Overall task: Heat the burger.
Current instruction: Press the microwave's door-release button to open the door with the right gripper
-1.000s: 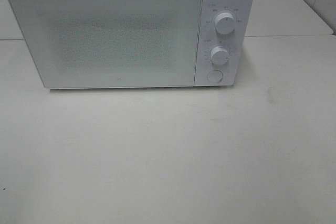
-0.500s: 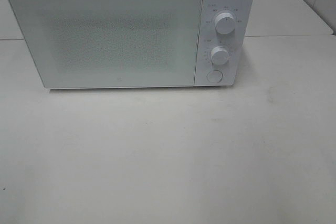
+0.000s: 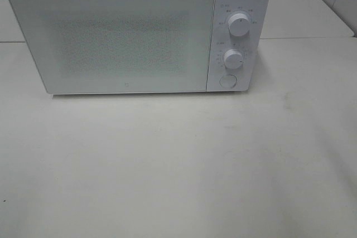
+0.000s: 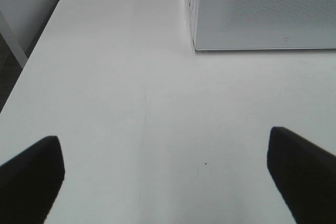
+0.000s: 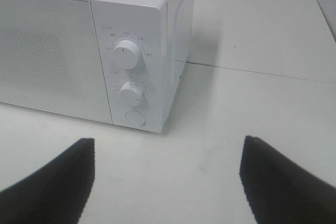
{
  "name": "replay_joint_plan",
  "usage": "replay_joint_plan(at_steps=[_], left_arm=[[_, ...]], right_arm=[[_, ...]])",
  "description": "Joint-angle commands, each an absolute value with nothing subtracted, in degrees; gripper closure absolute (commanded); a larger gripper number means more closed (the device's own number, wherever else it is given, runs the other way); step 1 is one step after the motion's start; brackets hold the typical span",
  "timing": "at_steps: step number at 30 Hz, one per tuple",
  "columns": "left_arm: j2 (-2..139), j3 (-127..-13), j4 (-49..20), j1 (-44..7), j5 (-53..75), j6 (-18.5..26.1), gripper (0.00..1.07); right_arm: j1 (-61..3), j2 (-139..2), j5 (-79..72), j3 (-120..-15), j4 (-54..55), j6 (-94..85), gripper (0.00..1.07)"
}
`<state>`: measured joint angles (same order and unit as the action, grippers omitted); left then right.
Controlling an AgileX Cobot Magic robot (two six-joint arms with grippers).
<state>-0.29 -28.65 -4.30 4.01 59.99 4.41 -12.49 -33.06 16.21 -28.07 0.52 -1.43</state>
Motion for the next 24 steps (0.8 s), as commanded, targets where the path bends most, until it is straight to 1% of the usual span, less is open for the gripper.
replay_joint_plan(at_steps=[1,13,15,24], left_arm=[[-1.43,-28.48,-4.41,4.07,59.47,3.95,0.06],[-1.43,-28.48,-4.41,4.07,59.47,3.95,0.06],[-1.43,-28.48,-4.41,4.07,59.47,3.95,0.06],[-1.43,-28.48,-4.41,4.07,59.47,3.95,0.06]], right_arm=[[-12.03,-37.24,10.37,-28.02,0.69,-1.03,0.34],[-12.03,-51.51,-4.93,-28.02,0.69,-1.03,0.34],[-12.03,-55.92,-10.43,-28.02,0.69,-1.03,0.34],[-12.03,-66.52,-22.23,-27.9,0.69,-1.03,0.34]])
